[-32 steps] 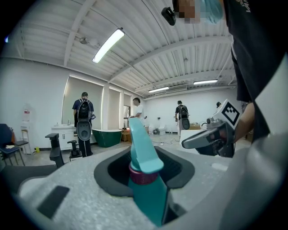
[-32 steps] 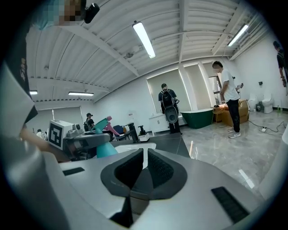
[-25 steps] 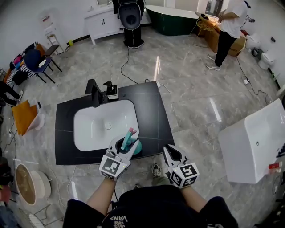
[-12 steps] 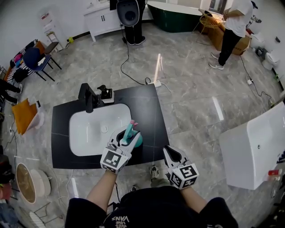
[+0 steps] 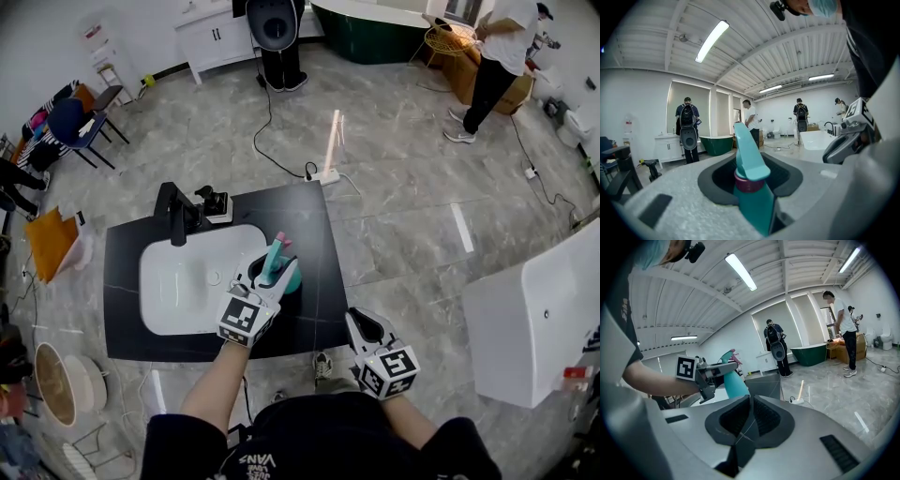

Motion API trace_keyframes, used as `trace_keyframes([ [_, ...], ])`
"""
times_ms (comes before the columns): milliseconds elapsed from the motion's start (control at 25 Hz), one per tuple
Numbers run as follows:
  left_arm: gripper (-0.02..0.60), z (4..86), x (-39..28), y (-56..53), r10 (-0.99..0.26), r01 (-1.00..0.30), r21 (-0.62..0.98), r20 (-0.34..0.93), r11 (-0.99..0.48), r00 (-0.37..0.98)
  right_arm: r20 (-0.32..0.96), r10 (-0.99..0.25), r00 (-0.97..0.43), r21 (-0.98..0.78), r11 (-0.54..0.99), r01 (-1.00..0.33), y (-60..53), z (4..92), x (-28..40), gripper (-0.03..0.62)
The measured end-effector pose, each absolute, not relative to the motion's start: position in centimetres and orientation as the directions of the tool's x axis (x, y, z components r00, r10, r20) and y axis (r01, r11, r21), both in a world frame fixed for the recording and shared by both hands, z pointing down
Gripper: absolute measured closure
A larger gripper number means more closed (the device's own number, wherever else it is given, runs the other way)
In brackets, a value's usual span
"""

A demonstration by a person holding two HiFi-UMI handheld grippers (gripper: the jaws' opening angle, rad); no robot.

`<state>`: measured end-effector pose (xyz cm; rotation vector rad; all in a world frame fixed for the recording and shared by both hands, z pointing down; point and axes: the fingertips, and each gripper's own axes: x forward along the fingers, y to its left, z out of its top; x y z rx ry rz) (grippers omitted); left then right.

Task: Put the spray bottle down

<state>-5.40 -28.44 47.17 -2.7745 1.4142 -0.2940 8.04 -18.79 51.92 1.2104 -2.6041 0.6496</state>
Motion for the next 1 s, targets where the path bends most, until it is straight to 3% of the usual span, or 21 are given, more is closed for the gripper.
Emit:
trace_keyframes([
  [480,0.439,49.3,-5.5,-32.5,-0.866,-0.877,-0.072,0.216,-0.476,0.452,0.358,-0.665,-0.656,-0.314,0.576,-0.755,-20.4,52.8,9.3,0.568],
  [1000,0.437,50.8,-5.3,-32.9,-0.879,-0.880,-0.121,0.209,-0.459,0.429,0.366,-0.660,-0.656,-0.316,0.575,-0.754,-20.2,53.0,10.0,0.568],
])
